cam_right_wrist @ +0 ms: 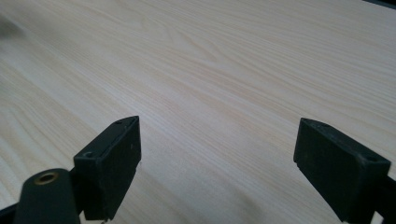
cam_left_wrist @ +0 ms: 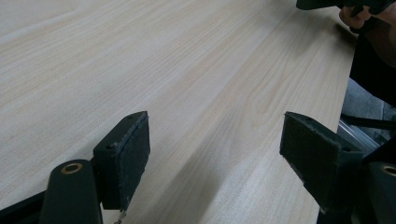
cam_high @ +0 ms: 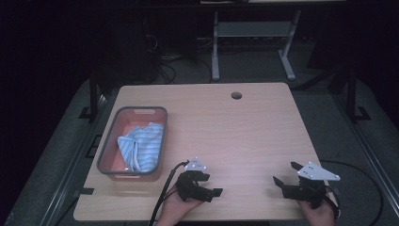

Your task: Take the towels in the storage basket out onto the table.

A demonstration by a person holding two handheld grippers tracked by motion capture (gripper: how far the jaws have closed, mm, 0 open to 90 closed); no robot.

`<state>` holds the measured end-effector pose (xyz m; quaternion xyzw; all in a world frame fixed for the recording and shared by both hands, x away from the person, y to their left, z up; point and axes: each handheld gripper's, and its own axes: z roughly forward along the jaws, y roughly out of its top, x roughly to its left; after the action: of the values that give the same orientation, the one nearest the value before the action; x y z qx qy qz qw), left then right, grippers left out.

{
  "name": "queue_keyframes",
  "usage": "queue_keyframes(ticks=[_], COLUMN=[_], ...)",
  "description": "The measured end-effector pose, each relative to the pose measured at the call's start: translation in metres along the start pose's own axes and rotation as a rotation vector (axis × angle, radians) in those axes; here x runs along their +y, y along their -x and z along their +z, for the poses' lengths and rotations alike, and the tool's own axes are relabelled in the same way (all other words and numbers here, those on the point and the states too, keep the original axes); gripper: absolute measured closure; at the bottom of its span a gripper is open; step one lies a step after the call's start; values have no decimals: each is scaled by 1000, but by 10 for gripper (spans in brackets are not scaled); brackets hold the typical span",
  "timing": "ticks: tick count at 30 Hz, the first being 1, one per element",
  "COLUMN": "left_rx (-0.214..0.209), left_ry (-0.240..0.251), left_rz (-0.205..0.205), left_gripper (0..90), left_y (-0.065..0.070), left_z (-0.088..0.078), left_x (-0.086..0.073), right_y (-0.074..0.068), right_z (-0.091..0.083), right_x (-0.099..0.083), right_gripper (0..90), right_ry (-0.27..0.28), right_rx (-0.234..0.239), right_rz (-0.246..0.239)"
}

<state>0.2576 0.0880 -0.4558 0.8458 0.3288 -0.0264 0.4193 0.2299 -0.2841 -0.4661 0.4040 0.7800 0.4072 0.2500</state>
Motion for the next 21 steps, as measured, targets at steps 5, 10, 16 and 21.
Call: queue_keyframes(ticks=[5,10,16,21], left_rx=[-1,-4,-18,-15], left_ry=[4,7,-15,3], left_rz=[-6,-4,3,18], left_gripper=[238,236,226,220], left_y=[-2,-4,-4,-3], left_z=[0,-1,-3,-10], left_x=[1,2,8,22], right_y=[1,-1,-1,-2], right_z=[2,2,1,1], right_x=[0,0,0,0], right_gripper=[145,145,145,145], right_ry=[1,0,-3,-7], right_rx=[5,4,1,0], right_rz=[1,-2,-7,-12])
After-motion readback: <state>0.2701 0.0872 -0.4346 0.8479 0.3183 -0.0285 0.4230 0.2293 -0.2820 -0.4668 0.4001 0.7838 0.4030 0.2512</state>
